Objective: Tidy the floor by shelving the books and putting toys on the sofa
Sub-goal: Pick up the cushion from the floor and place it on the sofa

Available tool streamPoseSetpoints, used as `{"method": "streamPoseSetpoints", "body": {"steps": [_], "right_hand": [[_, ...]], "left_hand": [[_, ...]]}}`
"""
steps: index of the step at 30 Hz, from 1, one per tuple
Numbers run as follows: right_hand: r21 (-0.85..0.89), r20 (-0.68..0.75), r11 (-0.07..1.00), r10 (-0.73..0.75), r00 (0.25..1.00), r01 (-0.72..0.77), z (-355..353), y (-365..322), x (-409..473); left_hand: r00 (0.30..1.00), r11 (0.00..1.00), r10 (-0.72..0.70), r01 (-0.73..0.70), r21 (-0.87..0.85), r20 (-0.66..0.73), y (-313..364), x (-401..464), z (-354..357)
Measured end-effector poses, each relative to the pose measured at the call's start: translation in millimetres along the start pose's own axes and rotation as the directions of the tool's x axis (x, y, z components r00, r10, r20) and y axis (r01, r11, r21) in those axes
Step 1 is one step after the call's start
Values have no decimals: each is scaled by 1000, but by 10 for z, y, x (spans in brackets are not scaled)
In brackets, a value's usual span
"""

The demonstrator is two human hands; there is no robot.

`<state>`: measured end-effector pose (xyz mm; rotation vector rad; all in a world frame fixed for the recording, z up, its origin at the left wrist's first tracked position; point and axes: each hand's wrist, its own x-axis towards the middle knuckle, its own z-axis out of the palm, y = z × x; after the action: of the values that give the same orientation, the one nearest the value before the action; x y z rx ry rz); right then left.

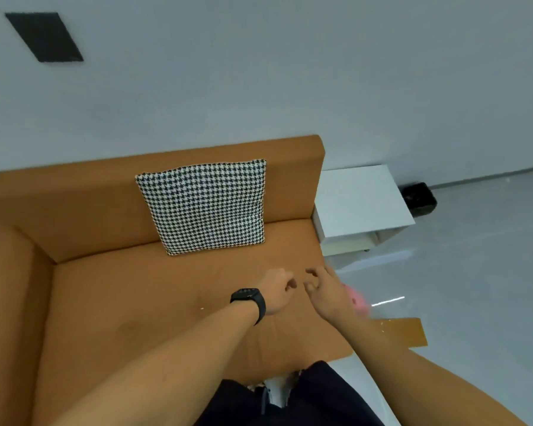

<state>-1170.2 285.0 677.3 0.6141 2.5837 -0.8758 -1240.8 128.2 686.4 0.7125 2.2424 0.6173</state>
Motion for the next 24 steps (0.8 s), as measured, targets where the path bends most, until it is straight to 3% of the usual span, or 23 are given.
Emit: {"method": "streamPoseSetpoints", "body": {"steps": [5, 14, 19, 24], "right_hand": [[102, -107, 989, 117, 987, -107, -324, 554, -366], [336, -288, 933, 231, 930, -128, -688, 1896, -1147], [432, -274, 884, 320, 907, -181, -864, 2824, -1540], [553, -337, 795, 485, 807, -247, -1176, 3656, -2002]], "left_hand": [[995, 993, 80, -85, 82, 62, 561, 171, 228], [950, 952, 138, -206, 228, 279, 1937, 395, 1242], [931, 931, 134, -236, 278, 341, 2636, 503, 1894], [890, 861, 165, -340, 378, 424, 3426, 686, 2461]]}}
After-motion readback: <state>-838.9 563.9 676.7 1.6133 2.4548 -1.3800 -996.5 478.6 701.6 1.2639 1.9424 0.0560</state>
